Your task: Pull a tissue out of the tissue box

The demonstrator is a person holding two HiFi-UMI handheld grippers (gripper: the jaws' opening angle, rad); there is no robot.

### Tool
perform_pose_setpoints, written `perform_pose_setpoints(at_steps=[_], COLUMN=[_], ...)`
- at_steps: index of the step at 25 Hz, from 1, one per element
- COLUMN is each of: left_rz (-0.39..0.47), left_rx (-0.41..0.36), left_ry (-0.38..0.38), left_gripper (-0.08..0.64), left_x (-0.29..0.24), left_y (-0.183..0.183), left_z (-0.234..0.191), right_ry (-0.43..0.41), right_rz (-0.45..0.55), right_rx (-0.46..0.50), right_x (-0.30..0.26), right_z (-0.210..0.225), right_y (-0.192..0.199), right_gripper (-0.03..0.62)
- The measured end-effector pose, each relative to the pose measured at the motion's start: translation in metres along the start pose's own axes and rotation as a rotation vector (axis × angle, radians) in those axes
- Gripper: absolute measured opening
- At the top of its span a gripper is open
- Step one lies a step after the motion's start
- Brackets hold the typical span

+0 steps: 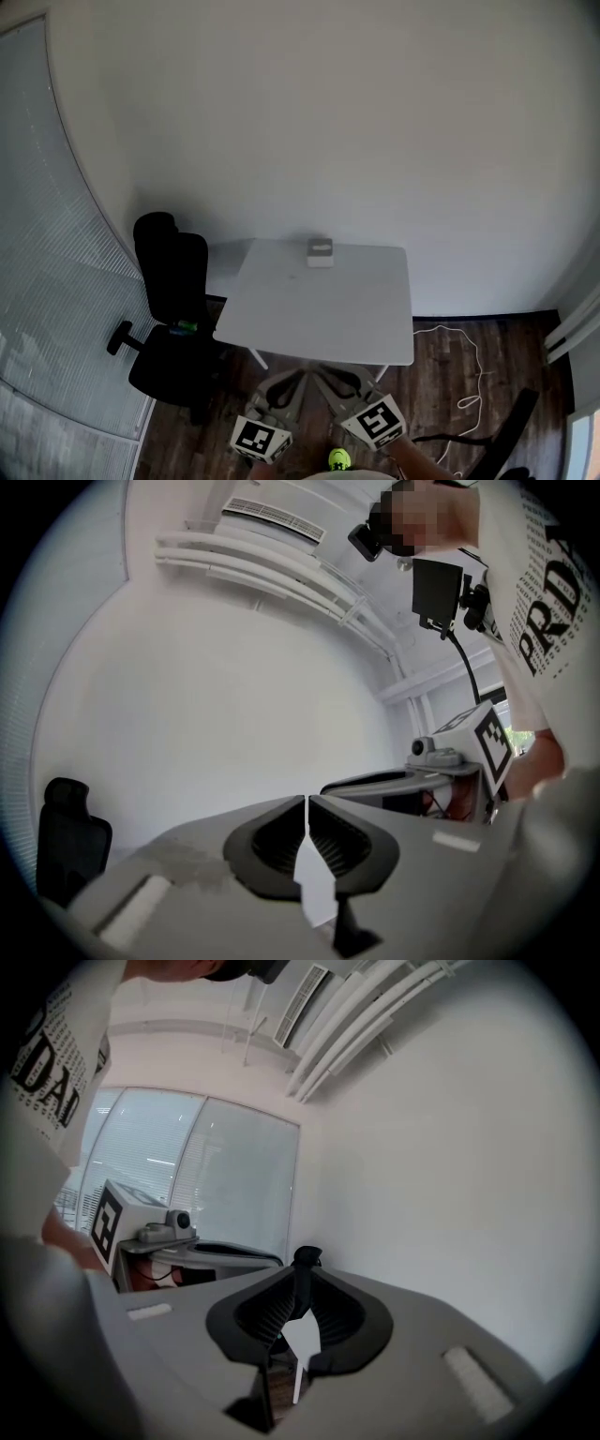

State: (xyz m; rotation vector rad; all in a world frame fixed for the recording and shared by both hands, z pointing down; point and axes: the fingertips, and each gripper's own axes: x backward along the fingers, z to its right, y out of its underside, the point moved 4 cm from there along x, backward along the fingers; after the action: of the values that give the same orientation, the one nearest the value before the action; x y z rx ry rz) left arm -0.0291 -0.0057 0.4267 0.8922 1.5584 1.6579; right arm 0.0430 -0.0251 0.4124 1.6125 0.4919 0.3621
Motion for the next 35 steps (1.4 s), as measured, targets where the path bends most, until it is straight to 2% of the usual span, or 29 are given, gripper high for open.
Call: perform_pose_setpoints(at_steps=[8,12,15,19,23,27,35], left_rz=[-0.016,-0.016,-0.002,-0.002,0.041,0.013,0.022], left_rx=[0.013,0.022,0.04,0.026,0.048,0.045,0.044], left_ry=[-0.015,-0.011,-0.001,0.028,0.037,0.053,0.094], left_gripper=[0.005,0.005,0.005,0.005,0.005,0.005,0.005], left_x=[-0.039,-0.058,-0.073,-0.099,-0.124,-0.145,-0.185], left_y=[0.007,0.014,0.017,0.023,0.007,0.012,0.013], left_z=[-0.015,-0.032,-0.049,-0.078,-0.105,-0.144,-0.221], right_ry=[0.009,0.021,0.034,0.05,0.072,0.075,0.101], right_rz=[-0.008,-0.011,-0.02,-0.039,-0.022,-0.053,-0.082], right_rx=[0.012,-0.002,0.023,0.031,0.005,0.01,0.005], right_x=[-0.009,-0.028,-0.044,-0.069,-0.099,-0.134,-0.207], right_z=[0.044,0.066,0.08,0.103,0.123,0.145,0.182], right_y=[0.005,0.012,0.014,0.014,0.01,0.01,0.005], right_gripper=[0.044,0.044,0.044,0.043,0.043,0.043,0.043])
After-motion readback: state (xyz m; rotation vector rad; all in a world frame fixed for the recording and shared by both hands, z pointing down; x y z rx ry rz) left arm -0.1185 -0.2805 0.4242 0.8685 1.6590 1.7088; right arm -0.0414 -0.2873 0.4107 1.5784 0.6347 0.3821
